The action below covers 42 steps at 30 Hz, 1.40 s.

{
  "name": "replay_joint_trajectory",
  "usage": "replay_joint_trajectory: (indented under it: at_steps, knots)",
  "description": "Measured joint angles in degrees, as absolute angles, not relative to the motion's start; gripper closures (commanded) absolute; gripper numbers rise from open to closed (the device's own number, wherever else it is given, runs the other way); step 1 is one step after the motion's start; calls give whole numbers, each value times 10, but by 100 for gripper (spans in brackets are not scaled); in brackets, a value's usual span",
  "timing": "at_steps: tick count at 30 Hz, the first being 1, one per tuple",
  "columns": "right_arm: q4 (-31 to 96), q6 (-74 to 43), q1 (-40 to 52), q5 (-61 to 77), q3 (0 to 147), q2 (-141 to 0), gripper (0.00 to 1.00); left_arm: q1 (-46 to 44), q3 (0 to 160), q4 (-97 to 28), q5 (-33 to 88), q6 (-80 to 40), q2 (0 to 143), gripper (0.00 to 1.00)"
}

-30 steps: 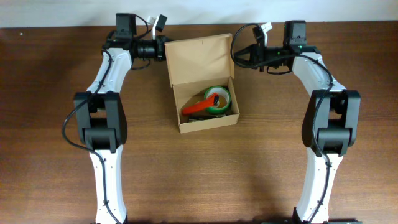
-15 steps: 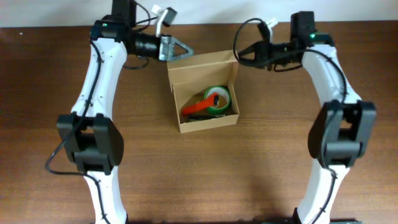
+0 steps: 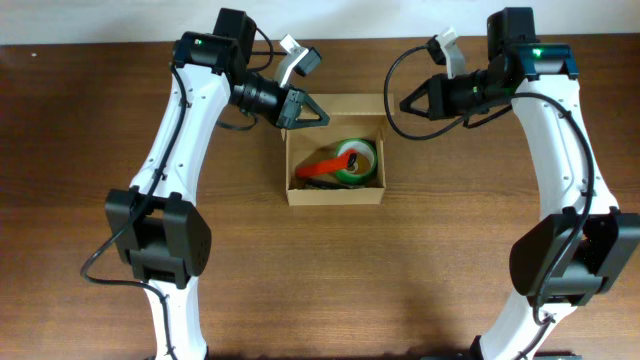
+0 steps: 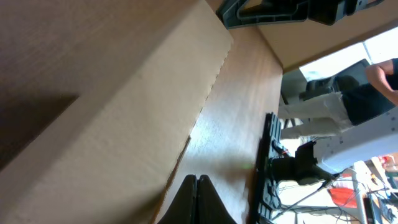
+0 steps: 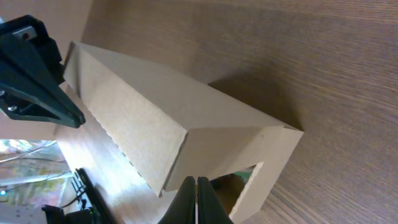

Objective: Pack container
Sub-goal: 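Push the box lid flaps closed with both grippers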

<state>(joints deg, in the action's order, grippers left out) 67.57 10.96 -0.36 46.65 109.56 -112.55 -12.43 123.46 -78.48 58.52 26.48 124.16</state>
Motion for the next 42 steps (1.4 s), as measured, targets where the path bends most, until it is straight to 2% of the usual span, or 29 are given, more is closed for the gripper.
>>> replay_joint_trajectory:
  at_steps: [6, 9, 11, 13, 19, 27, 33, 42]
  knots:
    - [674, 105, -4, 432, 1123, -1126, 96, -138, 1235, -849, 571, 300, 1242, 98]
    - [674, 104, -4, 421, 1134, -1125, 96, -165, 1234, -838, 555, 305, 1242, 98]
    - [674, 95, -4, 405, 1134, -1125, 96, -168, 1234, -780, 515, 276, 1240, 98]
    - [673, 86, -4, 384, 1134, -1126, 96, -135, 1233, -687, 424, 209, 1235, 98]
    - [668, 70, -4, 362, 1138, -1150, 96, -35, 1233, -636, 304, 112, 1237, 98]
    - [653, 45, -4, 358, 1138, -1269, 97, -36, 1235, -601, 337, 46, 1404, 98]
    - [635, 43, -4, 376, 1138, -1333, 96, -37, 1235, -554, 386, 8, 1417, 98]
    - [568, 25, -4, 461, 1138, -1358, 97, -39, 1235, -483, 436, -55, 1442, 98]
